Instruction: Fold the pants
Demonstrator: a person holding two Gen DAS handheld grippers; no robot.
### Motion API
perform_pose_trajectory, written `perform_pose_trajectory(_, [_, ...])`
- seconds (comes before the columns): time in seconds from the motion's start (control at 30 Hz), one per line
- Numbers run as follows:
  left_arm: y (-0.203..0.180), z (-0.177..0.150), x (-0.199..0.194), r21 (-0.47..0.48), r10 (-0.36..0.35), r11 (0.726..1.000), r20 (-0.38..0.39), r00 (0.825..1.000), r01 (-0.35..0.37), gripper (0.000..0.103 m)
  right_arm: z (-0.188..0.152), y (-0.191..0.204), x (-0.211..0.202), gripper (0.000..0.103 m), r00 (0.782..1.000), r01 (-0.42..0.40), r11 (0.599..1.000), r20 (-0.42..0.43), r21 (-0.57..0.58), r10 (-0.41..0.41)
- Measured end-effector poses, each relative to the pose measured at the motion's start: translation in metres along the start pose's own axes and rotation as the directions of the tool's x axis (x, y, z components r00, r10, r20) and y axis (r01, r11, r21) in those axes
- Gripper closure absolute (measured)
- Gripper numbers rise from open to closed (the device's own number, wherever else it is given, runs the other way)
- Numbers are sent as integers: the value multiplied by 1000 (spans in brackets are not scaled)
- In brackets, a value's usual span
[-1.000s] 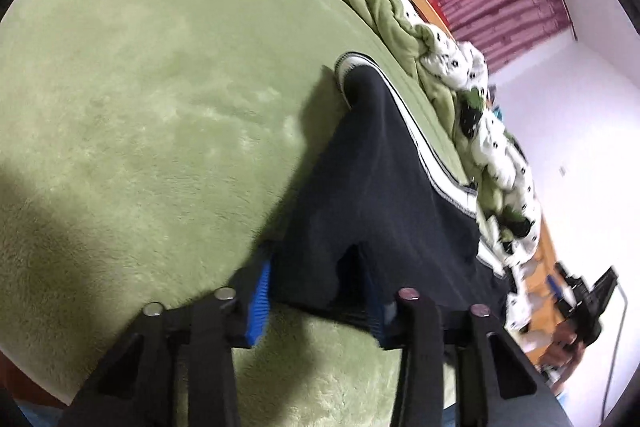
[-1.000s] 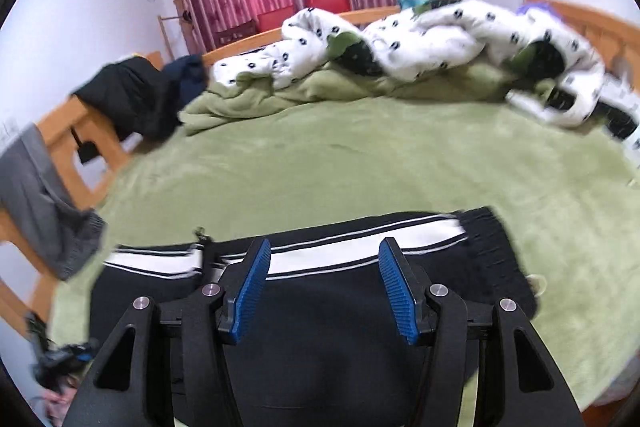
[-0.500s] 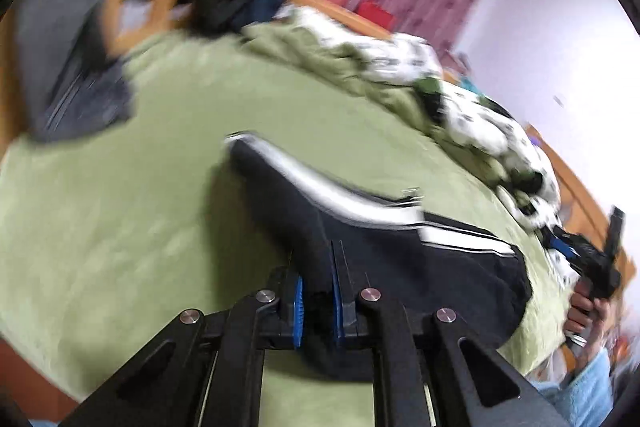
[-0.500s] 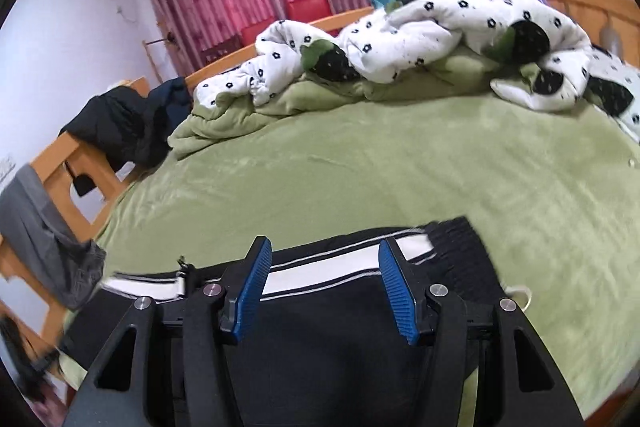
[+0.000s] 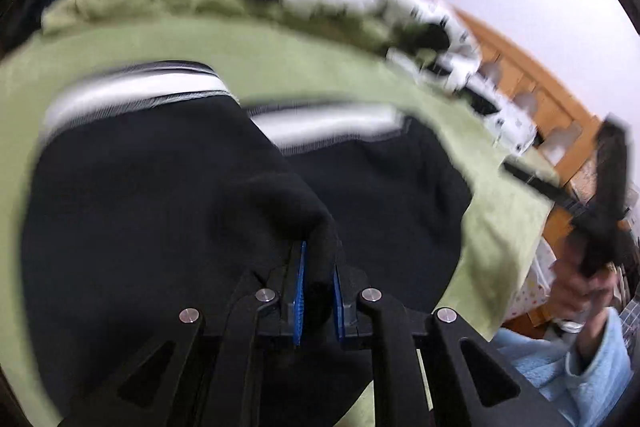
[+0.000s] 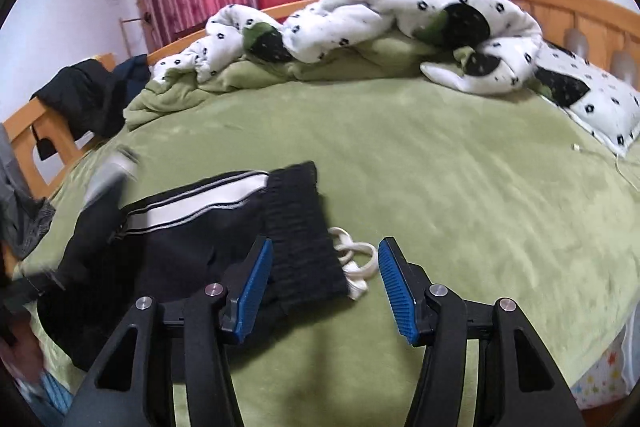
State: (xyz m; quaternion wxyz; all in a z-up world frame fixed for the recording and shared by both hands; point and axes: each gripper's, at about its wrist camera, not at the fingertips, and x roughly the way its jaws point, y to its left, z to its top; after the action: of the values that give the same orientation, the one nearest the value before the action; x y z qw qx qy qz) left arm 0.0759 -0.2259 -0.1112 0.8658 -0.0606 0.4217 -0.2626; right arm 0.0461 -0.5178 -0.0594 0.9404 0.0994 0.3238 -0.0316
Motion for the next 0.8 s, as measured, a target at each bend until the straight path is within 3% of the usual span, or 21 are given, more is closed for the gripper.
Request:
perform_pose_trajectory(0.17, [-6, -10, -11, 4, 2, 1000, 44, 999, -2, 80, 2, 13, 5, 48, 998, -59, 998, -17, -5, 58])
perform_pose_trajectory(0.3, [-7, -6, -24, 20, 29, 999, 32, 999, -29, 80, 7, 43, 6, 48, 996, -86, 994, -4, -63, 86])
perform_pose_trajectory(0.37, [-3, -7, -32, 21, 32, 999, 40, 999, -33, 71, 9, 59, 7, 48, 995, -95, 992, 1, -83, 95])
perform_pose_trajectory(0.57, [23, -8, -71, 2, 63, 998, 103, 993, -63, 70, 7, 95, 20, 47, 990, -134, 988, -50, -76, 131])
perform_pose_trajectory(0.8, [85, -2, -103, -20, 230, 973, 121, 966, -229, 61, -9, 128, 52, 47, 967, -198, 980, -163, -12, 194])
